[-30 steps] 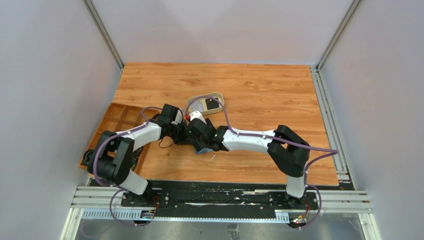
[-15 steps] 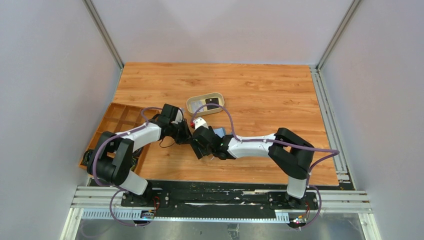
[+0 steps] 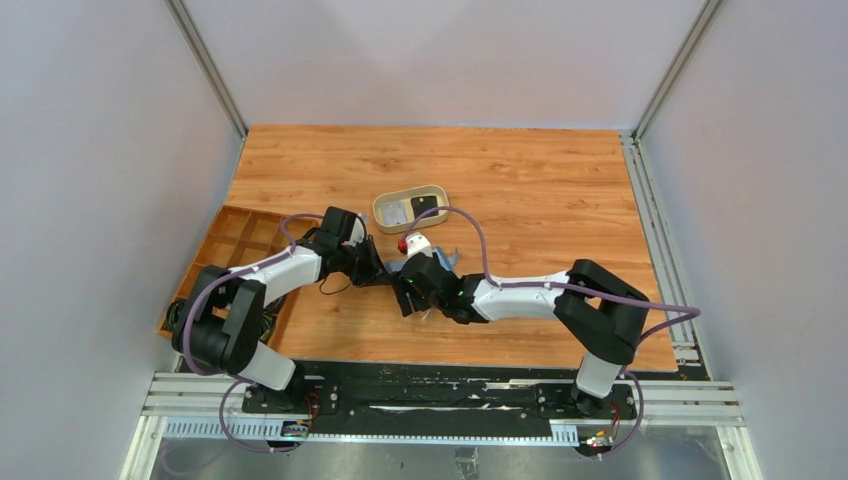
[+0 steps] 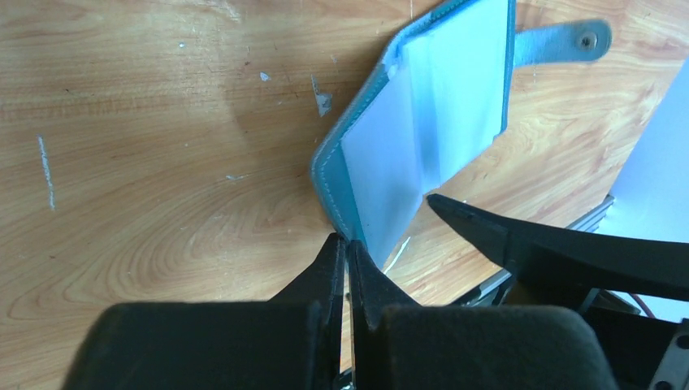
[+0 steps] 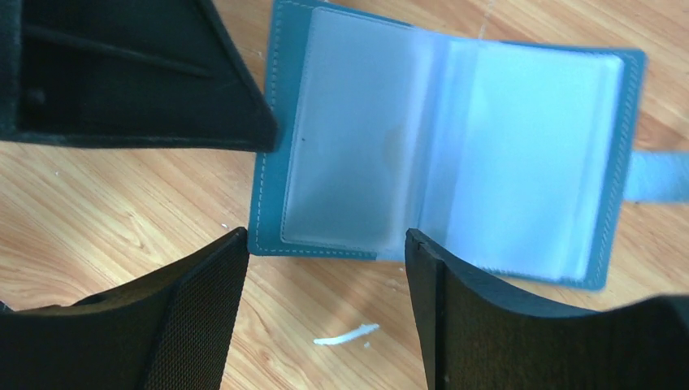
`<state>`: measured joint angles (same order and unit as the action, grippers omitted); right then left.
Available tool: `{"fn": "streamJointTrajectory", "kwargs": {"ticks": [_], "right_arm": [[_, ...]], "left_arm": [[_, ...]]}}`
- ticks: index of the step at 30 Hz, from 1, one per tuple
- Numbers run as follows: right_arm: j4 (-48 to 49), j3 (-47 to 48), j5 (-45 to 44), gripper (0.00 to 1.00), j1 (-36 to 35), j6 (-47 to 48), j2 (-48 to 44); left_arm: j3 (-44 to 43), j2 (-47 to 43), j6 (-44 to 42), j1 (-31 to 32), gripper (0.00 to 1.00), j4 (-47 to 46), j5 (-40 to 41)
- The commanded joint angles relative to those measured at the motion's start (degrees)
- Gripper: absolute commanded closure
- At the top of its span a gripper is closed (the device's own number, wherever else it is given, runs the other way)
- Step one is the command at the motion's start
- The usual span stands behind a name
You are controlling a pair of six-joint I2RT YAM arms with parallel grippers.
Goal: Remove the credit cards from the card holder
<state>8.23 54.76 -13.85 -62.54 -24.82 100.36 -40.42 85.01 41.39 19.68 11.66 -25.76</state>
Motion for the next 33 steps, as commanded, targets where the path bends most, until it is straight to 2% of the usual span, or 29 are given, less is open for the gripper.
{"fn": "streamJointTrajectory", "kwargs": {"ticks": [1,8,21,33], "right_arm": [[4.5,-4.4,-1.2,0.27,1.7,-1.4,-5.4],[12.2,-10.2,0.2,0.27,2.4,-0.6,-10.8],[8.4,-2.5,2.5,0.27,2.6,0.8,-0.9],[10.7,-4.7,2.1,0.27,4.6,0.7,-1.9]], "left_arm": [[0.7,-0.6,-0.5,0.1,1.0,-0.3,-0.2],[0.6,0.1,-0.9,0.1,1.0,-0.1,0.6],[0.3,-0.3,-1.0,0.1,1.0,0.5,0.7],[-0.1,0.0,-1.5,0.1,1.0,1.1,0.7]]}}
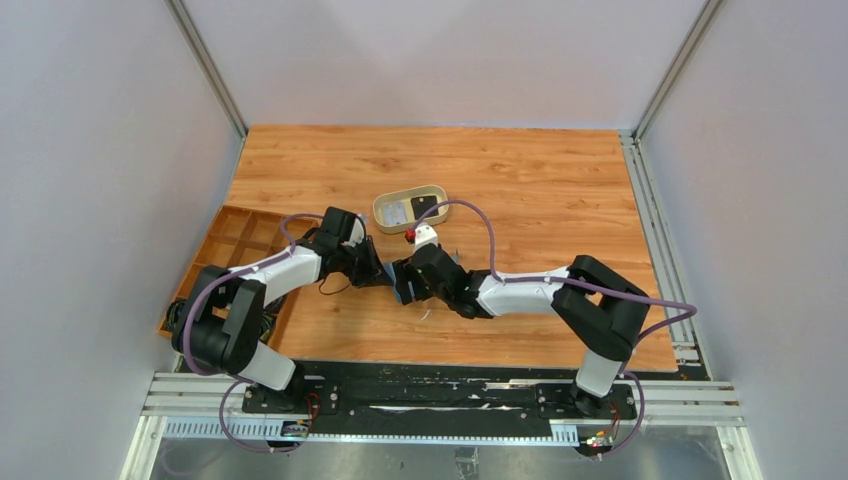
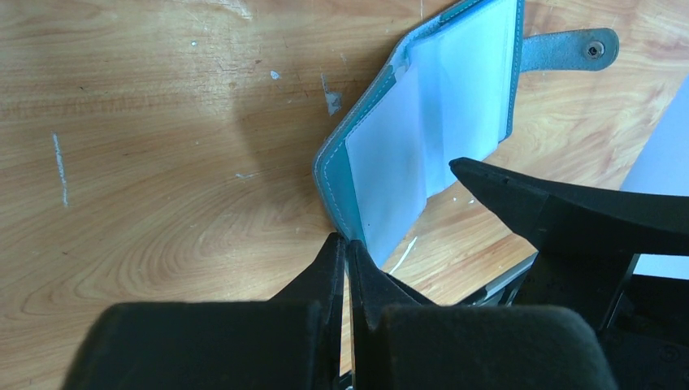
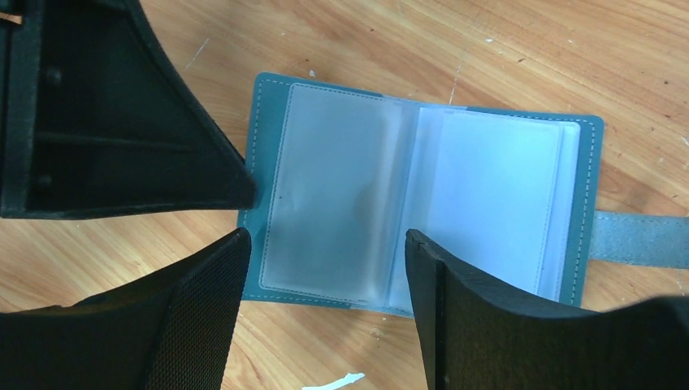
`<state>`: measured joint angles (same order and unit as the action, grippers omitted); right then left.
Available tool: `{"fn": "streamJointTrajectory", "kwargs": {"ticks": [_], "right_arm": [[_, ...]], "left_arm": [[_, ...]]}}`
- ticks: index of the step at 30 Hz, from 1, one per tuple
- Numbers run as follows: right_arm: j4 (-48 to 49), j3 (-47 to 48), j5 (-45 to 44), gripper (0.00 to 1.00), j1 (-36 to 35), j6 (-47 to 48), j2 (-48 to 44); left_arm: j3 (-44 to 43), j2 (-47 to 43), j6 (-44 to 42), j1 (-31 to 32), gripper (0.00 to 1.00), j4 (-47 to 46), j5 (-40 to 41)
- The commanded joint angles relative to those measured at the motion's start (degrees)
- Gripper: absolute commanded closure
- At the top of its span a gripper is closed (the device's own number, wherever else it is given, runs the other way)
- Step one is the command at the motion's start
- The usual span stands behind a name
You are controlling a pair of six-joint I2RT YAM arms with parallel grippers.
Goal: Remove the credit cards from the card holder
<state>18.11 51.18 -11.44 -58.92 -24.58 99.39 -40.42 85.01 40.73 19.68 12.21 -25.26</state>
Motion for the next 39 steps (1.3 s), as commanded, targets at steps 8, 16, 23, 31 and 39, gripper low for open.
{"fn": "streamJointTrajectory", "kwargs": {"ticks": [8,16,23,31,39], "right_arm": [[-1.2,1.3,0.4,0.27,1.3,0.5,2.0],[-3.0,2.9,-0.2,0.27,1.2,1.1,4.7],[-5.4,3.6,-5.6,0.27,1.2,3.3,4.0],[-7.4,5.4,-14.0,0.27,1.8,9.8,3.3],[-8.2,6.1,-20.1,0.26,3.4,14.8,0.3]], "left_arm": [[-0.1,0.0,-0.8,0.1,1.0,0.6,0.2],[0.0,-0.2,-0.4,0.1,1.0,0.5,0.1],[-0.3,-0.6,-0.7,0.1,1.0,1.3,0.1],[-0.5,-0.3,-0.9,0.1,1.0,1.4,-0.2],[-0.4,-0.4,-1.2,0.1,1.0,1.4,-0.2]]}}
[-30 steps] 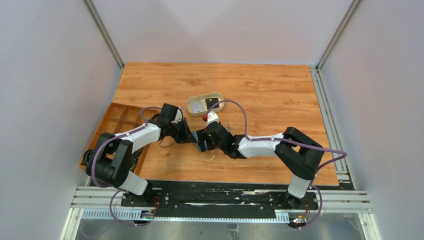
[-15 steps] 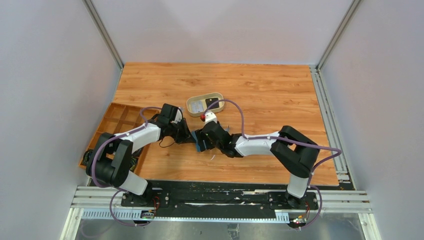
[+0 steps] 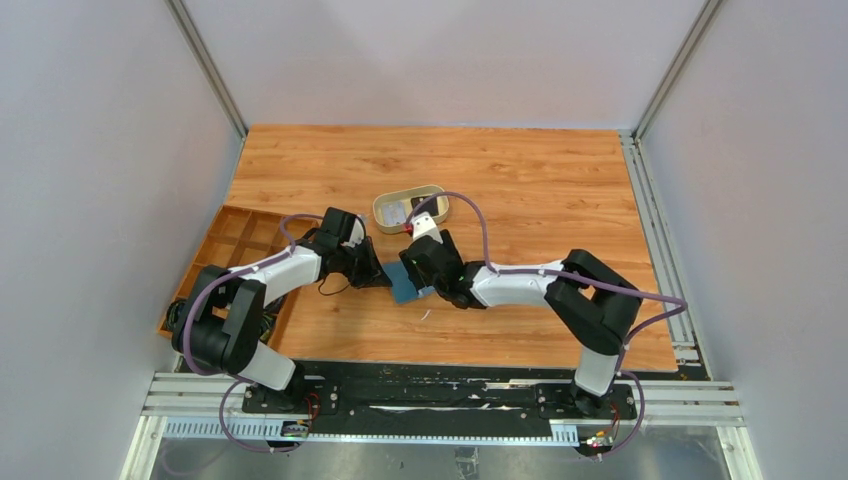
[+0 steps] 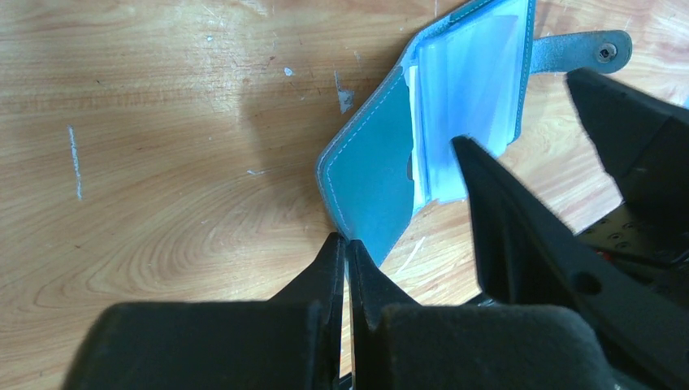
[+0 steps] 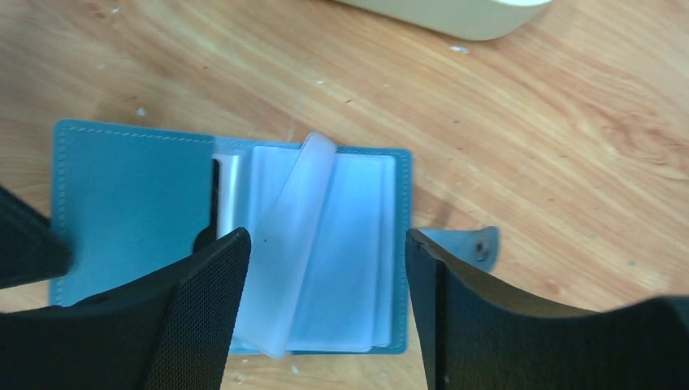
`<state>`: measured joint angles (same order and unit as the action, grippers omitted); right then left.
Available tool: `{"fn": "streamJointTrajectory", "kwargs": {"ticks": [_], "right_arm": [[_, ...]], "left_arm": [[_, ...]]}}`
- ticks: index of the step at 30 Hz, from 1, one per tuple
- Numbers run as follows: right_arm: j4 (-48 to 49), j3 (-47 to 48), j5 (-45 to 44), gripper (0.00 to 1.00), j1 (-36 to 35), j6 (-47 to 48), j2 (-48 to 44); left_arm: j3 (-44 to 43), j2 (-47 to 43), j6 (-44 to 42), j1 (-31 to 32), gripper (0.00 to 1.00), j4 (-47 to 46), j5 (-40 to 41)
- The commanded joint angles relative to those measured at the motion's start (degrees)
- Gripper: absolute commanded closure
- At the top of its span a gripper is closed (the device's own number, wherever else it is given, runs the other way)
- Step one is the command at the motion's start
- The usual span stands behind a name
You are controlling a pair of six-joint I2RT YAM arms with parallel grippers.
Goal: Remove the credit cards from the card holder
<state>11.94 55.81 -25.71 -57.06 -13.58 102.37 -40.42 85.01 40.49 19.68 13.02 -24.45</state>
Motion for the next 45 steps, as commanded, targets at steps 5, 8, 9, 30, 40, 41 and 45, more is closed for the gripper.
{"fn": "streamJointTrajectory", "kwargs": {"ticks": [5,8,9,30,40,41,45], "right_arm": [[-3.3,1.5,-8.3,0.26,3.6,5.9,-5.1],[-4.6,1.6,-9.7,0.26,5.1,7.4,-6.6],[-5.2,1.9,-10.6,0.26,5.6,7.8,-7.1],[2.8,6.5,65.2,0.27,14.8,-10.3,1.0],[7.5,1.0,63.2,0.33,15.4,-17.4,4.7],[7.6,0.8,62.7,0.33,15.4,-17.5,4.8],[7.5,0.6,61.5,0.34,15.5,-17.6,5.5]], "left_arm": [[-0.4,-0.1,-1.1,0.1,1.0,0.5,-1.3],[-0.4,0.1,-1.2,0.1,1.0,0.5,-1.5],[-0.3,0.2,-1.3,0.1,1.0,0.5,-1.6],[0.3,4.0,-6.0,0.1,1.0,2.0,5.1],[1.1,5.8,-6.9,0.1,1.0,2.6,8.3],[1.0,5.9,-7.0,0.1,1.0,2.9,8.6],[0.7,6.2,-7.2,0.1,1.0,3.3,9.1]]}}
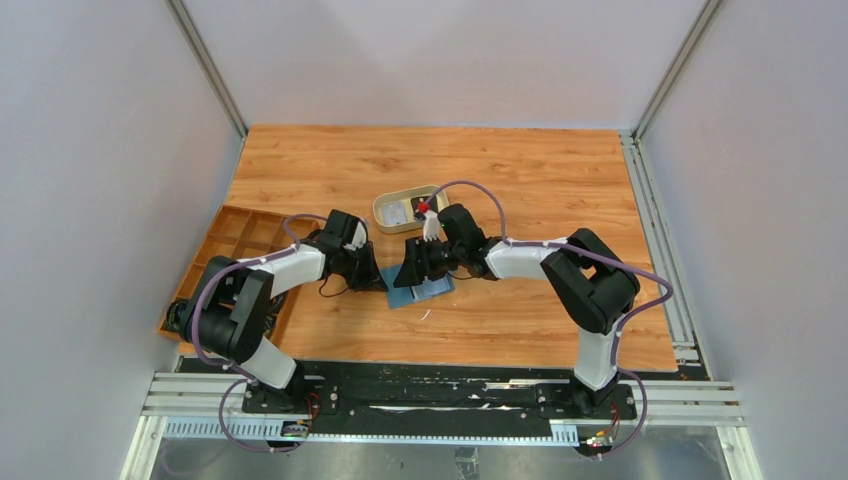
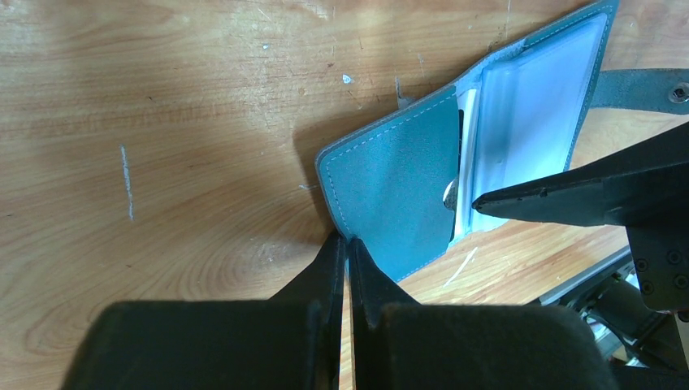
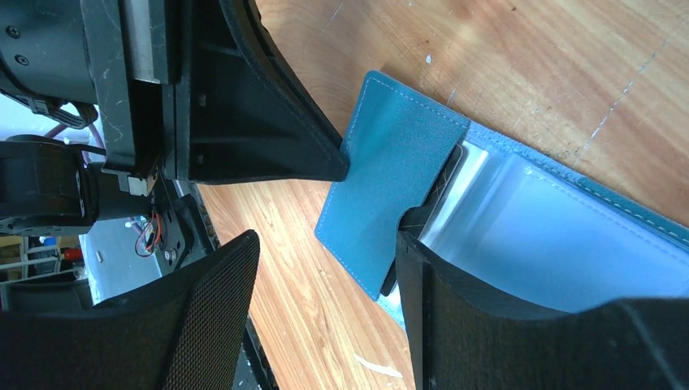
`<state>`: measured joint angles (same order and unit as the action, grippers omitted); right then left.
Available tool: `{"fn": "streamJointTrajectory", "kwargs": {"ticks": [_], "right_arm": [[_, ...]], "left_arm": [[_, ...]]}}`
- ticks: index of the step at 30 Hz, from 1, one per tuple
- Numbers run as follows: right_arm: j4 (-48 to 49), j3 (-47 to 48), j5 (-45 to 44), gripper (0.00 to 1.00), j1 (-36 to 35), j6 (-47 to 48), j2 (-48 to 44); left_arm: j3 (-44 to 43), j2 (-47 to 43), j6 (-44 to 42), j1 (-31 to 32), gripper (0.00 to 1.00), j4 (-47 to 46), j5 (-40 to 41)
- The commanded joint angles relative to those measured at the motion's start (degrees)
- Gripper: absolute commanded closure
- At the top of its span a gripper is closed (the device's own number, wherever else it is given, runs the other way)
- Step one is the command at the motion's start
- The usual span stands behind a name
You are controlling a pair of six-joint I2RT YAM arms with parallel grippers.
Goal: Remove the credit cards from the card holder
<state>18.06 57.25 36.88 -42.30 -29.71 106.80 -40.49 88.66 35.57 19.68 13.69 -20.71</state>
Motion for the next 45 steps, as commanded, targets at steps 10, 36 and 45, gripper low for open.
{"fn": "streamJointTrajectory", "kwargs": {"ticks": [10,36,45], "right_arm": [[0.0,-1.1,-5.2,0.35,1.0,-1.6,2.0],[1.8,-2.5,0.6,0.34,0.6,-16.8,4.0],[-0.6,-5.2,-4.1,0.34,1.6,-19.1,7.0]], "left_arm": [[0.8,2.3,-2.5,0.1,1.0,3.0,5.4],[1.2,3.5,-2.2,0.1,1.0,1.8,5.0],[1.5,2.9,-2.2,0.1,1.0,1.9,5.1]]}}
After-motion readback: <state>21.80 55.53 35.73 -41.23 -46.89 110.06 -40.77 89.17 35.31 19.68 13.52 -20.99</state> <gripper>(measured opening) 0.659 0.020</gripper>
